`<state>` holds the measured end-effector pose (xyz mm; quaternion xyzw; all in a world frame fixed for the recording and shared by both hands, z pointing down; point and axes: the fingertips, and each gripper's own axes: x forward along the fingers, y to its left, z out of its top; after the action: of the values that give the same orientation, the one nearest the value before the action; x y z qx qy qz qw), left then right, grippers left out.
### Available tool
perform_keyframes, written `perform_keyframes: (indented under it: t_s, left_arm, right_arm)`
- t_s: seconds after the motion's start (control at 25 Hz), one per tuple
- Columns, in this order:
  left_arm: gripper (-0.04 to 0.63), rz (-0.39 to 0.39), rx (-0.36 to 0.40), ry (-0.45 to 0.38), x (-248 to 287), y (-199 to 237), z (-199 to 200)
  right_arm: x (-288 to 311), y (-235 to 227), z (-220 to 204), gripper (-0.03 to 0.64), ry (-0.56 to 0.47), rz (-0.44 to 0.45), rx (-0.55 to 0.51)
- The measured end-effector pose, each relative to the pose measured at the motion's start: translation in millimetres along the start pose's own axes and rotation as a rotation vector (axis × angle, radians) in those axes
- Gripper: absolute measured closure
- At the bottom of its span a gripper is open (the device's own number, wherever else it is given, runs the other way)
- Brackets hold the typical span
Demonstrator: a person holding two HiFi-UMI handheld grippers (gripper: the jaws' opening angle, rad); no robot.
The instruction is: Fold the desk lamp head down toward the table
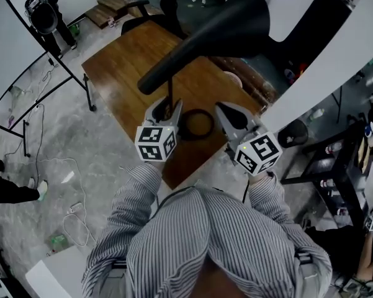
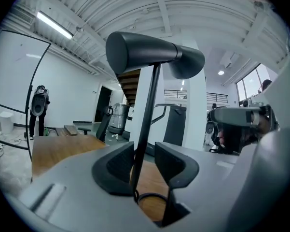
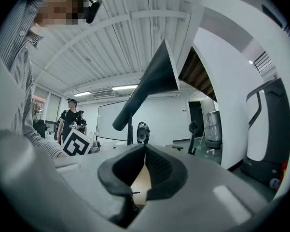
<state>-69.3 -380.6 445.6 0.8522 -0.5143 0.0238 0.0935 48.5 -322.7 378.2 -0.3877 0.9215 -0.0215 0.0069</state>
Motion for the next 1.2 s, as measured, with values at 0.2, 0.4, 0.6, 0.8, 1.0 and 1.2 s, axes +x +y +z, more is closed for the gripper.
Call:
perform_keyframes:
  t_s: [0.2,0.4,0.6,0.8,1.0,1.2]
  left_arm:
    - [0.531,0.021,0.012,0.001,0.5,4.3,-0.8]
    - [0.529,0.023,0.007,0.006,-0.3,2.2,-1.3]
    - [0.529,0.017,0.003,0.006,-0.6,4.0,-0.4]
    - [0.529,0.021,0.0,0.005,-2.9,4.9,-1.8]
    - [0.529,0.023,0.002,0.006,-1.6,5.5,-1.9]
    - [0.529,0.026,-0.006,0.006,-2.1,4.7,-1.2]
  right_arm:
    - [0.9,-10.8,34.1,0.595,-0.066,0.002,-0.042]
    - [-7.0,-35.6,94.7,0.496,-0.146,-0.031,-0.152]
    - [-15.1,-44.7,148.5,0.483,-0.246,-0.056,-0.238]
    - [-20.4,-41.0,164.5,0.512,-0.313,-0.068,-0.251]
    - [-17.7,-34.6,163.9,0.571,-0.32,-0.033,-0.259]
    - [-20.4,-37.2,159.2,0.575,-0.296,-0.039,-0.265]
